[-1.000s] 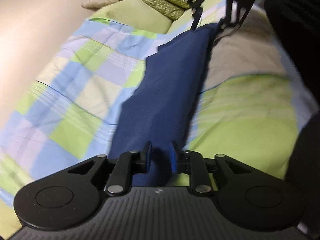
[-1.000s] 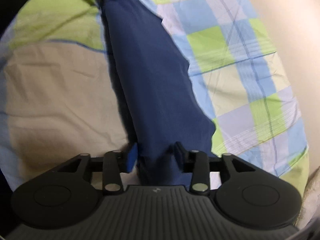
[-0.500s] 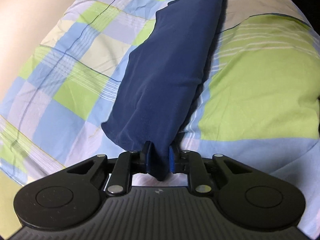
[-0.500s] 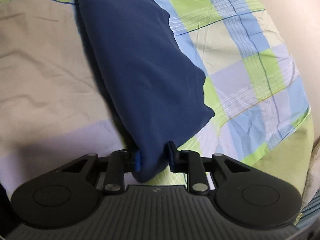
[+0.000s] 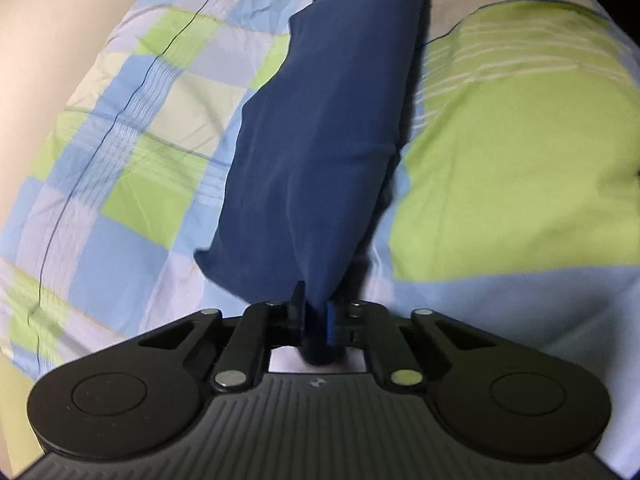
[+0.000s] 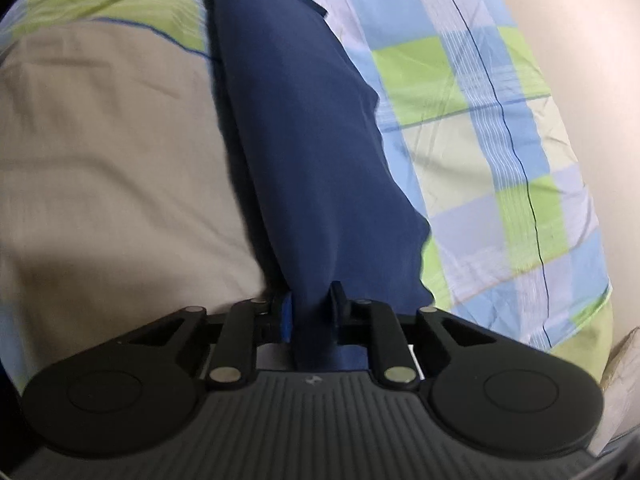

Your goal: Fold clothes

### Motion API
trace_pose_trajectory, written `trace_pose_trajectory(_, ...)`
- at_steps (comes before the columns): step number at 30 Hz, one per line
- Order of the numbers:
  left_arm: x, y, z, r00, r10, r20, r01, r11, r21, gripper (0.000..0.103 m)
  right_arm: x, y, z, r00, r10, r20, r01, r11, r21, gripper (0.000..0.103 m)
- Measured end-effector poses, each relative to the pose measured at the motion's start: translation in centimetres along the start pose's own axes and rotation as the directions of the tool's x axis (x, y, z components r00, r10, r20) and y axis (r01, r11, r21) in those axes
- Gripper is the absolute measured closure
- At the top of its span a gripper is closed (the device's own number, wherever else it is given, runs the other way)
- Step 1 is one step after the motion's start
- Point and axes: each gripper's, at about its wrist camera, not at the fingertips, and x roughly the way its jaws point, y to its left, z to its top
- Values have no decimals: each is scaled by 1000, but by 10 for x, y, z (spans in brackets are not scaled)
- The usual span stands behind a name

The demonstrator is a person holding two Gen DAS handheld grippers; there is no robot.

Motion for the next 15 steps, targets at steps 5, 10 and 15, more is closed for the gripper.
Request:
trace_pose_trajectory(5,-8,3,1,1000,9,3,-9,999,-36,92,3,0,-16,998,16,-65,-15,1000,24,94)
trace_pose_trajectory(10,-37,18,-17,999,35,-11,-36,996,-87,81,-34,-3,15,999,-14,-29,16,997,70,76)
trace_pose_trajectory(15,-66,33,-38,996,85,-30,-89,976,-197,75,-58,7,71,996,-40,85,29,992,122,51)
